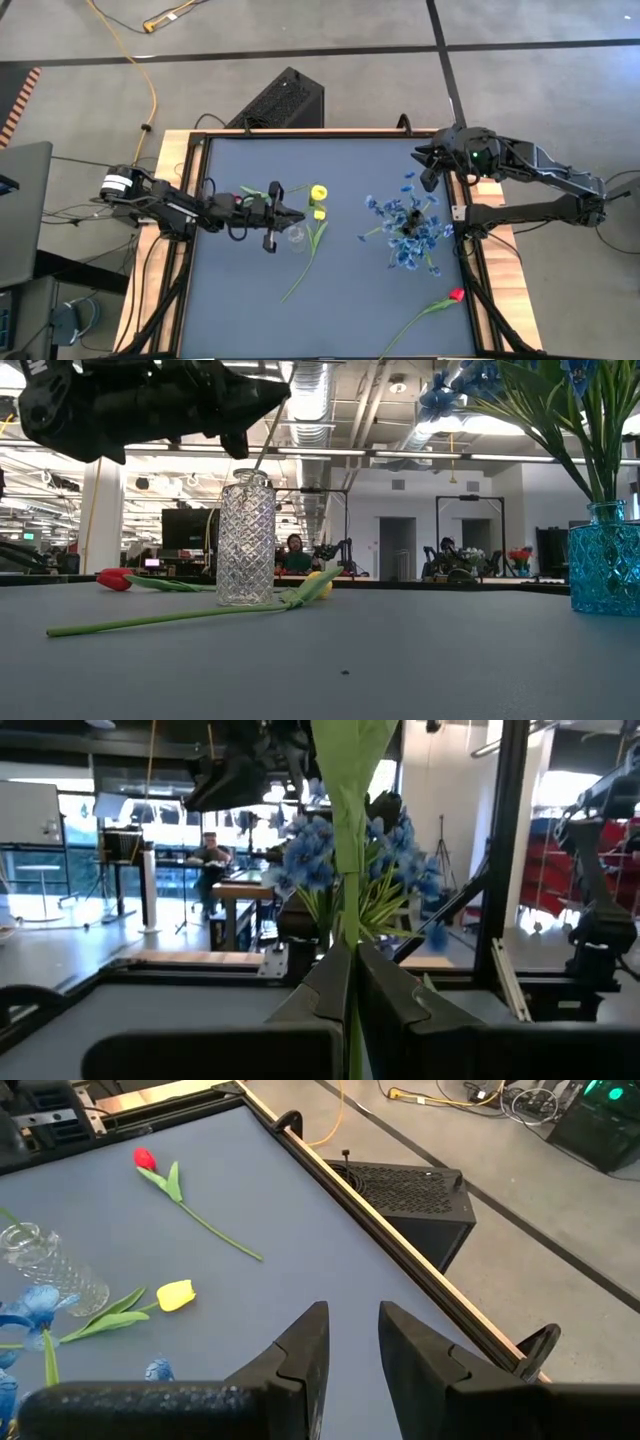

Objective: Sort flowers into vase by color
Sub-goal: Put the top yellow flower into the transparent vase, then put the yellow flower into the transparent vase

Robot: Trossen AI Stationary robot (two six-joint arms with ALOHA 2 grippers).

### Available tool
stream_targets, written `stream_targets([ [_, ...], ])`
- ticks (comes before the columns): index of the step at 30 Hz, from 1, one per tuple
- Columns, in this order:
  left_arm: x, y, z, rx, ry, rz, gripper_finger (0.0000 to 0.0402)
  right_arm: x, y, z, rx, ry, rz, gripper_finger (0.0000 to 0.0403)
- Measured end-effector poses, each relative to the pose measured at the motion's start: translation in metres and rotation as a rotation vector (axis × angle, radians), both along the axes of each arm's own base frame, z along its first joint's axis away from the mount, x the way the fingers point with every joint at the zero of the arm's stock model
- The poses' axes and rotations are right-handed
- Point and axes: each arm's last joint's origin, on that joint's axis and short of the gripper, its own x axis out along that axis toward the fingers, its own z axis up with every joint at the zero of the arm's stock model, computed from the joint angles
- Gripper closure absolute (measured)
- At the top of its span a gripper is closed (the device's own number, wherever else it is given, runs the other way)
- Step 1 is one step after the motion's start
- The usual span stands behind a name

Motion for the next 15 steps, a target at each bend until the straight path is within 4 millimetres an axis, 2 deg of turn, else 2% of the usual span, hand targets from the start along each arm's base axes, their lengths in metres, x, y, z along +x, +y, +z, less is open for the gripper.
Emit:
stream_targets([
  [5,0.0008,0.0,-0.0035,0.008,0.038,0.002,0.039,-0.0001,0.0,0.0,0.0,0.0,0.0,0.0287],
  [15,0.0012,0.0,-0.0072,0.003,0.091,0.001,0.0327,-0.0006,0.0002,-0.0009,0.005,0.009,-0.002,0.0287],
])
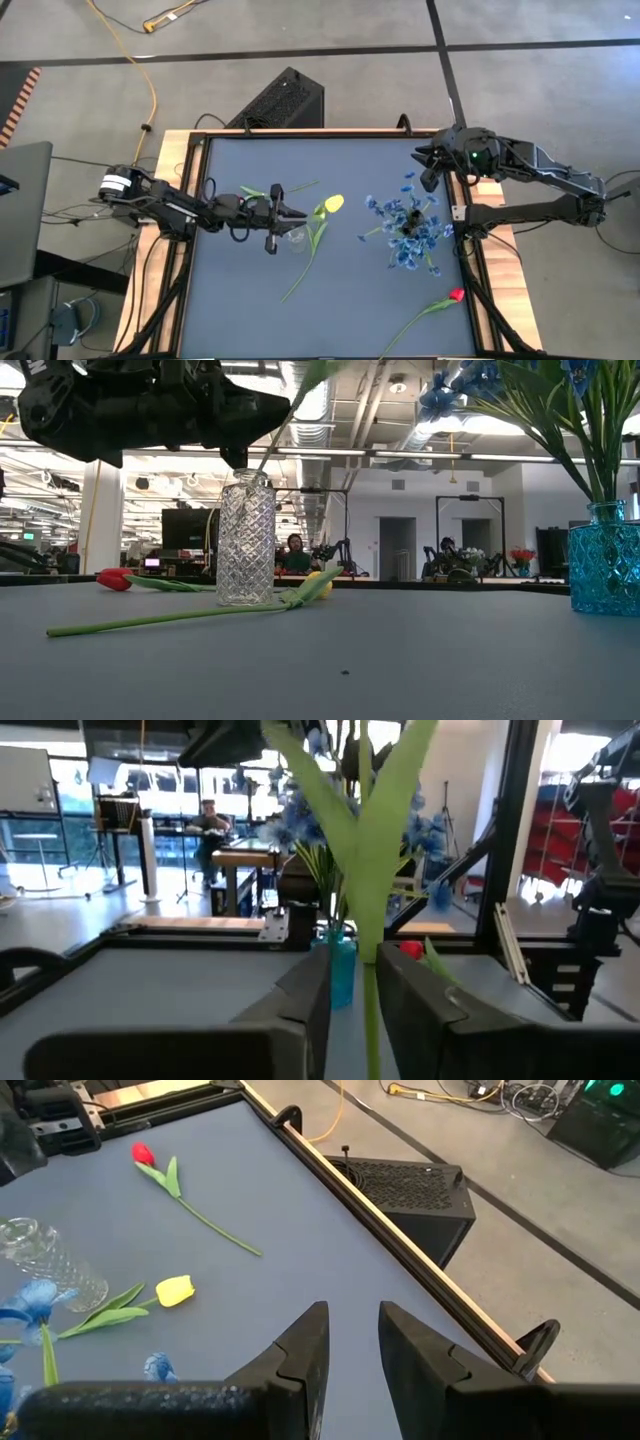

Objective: Sort flowers into vase by color
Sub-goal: Put the yellow flower into the transparent vase

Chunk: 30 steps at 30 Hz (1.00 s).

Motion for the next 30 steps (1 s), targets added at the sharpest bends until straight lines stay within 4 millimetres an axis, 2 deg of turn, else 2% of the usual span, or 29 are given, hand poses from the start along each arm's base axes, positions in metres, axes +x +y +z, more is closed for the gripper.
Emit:
stream_targets([
  [8,-0.017,0.002,0.013,0.003,0.155,0.035,0.0317,-0.001,0.0,-0.001,0.009,0.01,-0.004,0.0287],
  [12,-0.036,0.003,0.027,-0.039,0.254,0.048,0.0317,-0.001,0.0,-0.001,0.009,0.01,-0.004,0.0287],
  [17,-0.056,0.001,0.051,-0.134,0.47,0.071,0.0317,-0.001,0.0,-0.001,0.009,0.01,-0.004,0.0287],
  [20,-0.064,-0.008,0.064,-0.172,0.556,0.059,0.0317,-0.001,0.0,-0.001,0.008,0.01,-0.004,0.0287],
  [24,-0.061,-0.028,0.082,-0.211,0.588,-0.021,0.0317,-0.001,0.0,-0.001,0.009,0.01,-0.003,0.0287],
  [30,-0.035,-0.072,0.078,-0.219,0.699,-0.137,0.0317,0.001,0.003,0.0,0.006,0.0,0.016,0.0287],
])
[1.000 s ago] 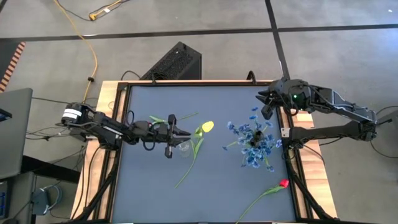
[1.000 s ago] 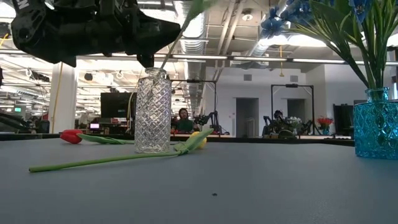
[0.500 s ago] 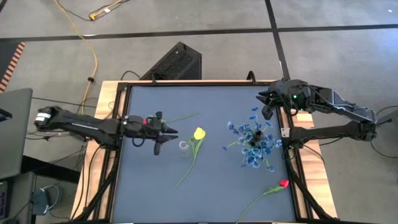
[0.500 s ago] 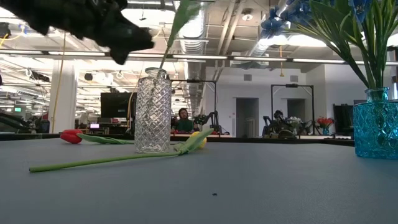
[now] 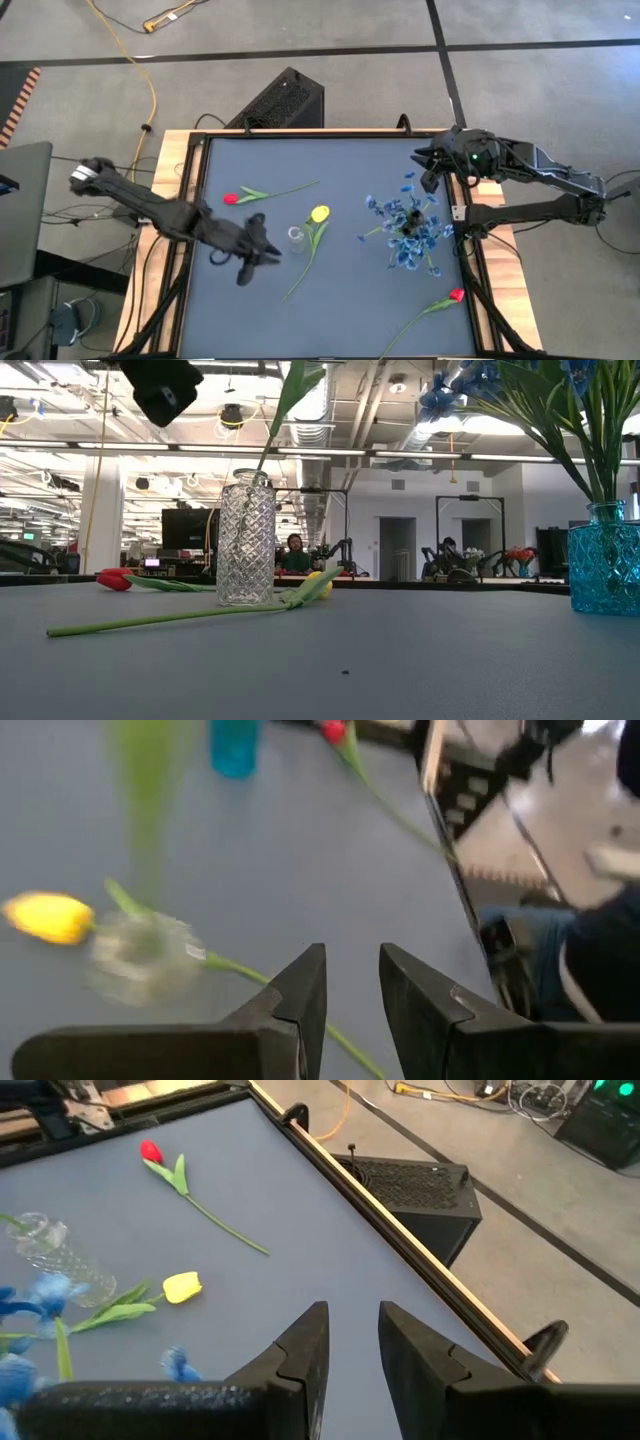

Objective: Sort flowers into vase by color
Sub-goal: Put the yellow flower into the transparent vase

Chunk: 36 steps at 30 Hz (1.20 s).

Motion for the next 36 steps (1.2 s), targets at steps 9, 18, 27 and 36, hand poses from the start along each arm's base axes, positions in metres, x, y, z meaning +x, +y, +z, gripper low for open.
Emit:
stream_targets([
  [9,0.048,-0.047,-0.04,-0.019,0.208,0.075,0.0317,-0.002,0.001,-0.002,0.01,0.025,-0.001,0.0287],
  [18,0.087,-0.064,-0.091,-0.058,0.355,0.268,0.0317,-0.006,0.008,-0.01,0.048,0.11,0.031,0.0287],
  [27,0.106,-0.07,-0.119,-0.102,0.425,0.402,0.0317,-0.004,0.014,-0.01,0.048,0.115,0.08,0.0287],
  [36,0.104,-0.067,-0.12,-0.064,0.43,0.49,0.0317,-0.004,0.019,-0.01,0.046,0.116,0.118,0.0287],
])
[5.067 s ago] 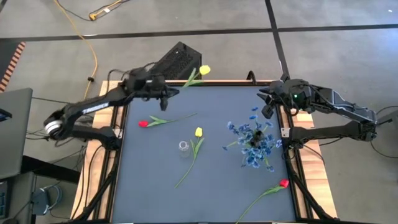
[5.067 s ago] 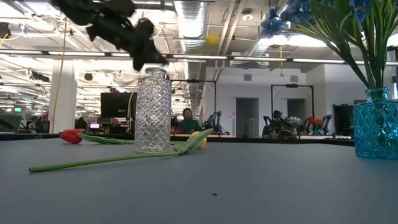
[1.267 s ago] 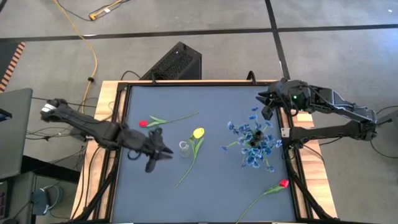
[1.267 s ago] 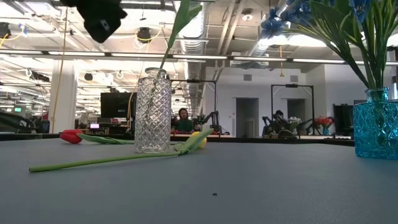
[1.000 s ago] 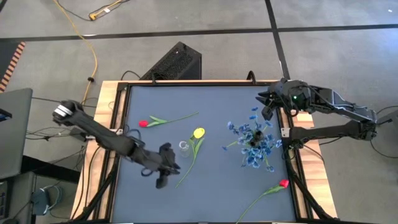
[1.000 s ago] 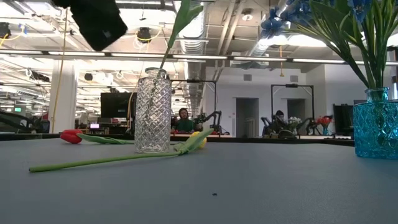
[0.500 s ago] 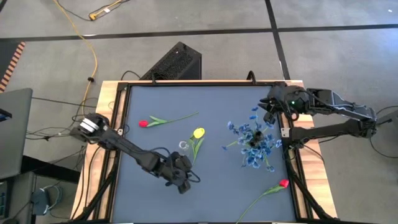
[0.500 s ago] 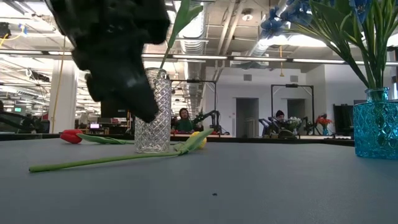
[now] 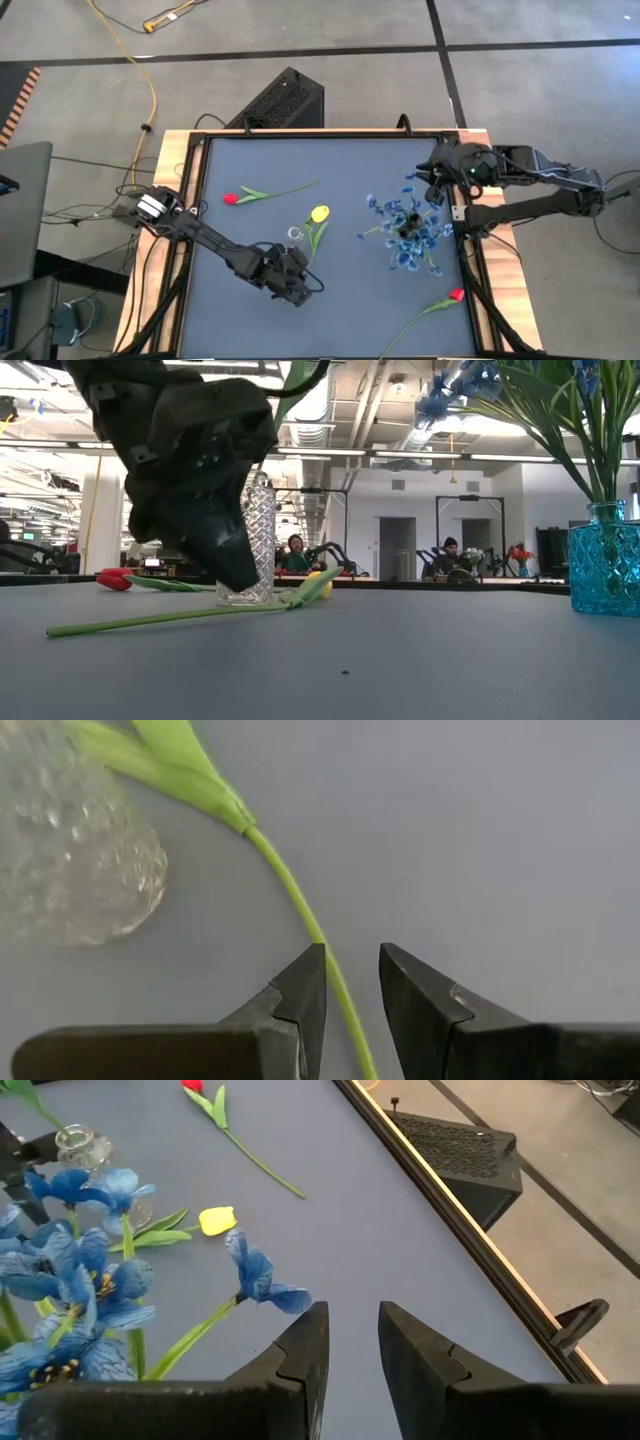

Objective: Sort flowers into vase by color
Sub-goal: Put the yellow flower into the transparent vase

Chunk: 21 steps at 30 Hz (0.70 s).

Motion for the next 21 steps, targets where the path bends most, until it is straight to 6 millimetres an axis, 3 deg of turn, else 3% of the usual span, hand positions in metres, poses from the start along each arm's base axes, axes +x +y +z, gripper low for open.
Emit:
stream_targets([
  [21,0.006,0.0,-0.026,0.014,0.057,-0.007,0.0288,0.0,0.003,0.0,0.016,-0.01,0.01,0.0287],
])
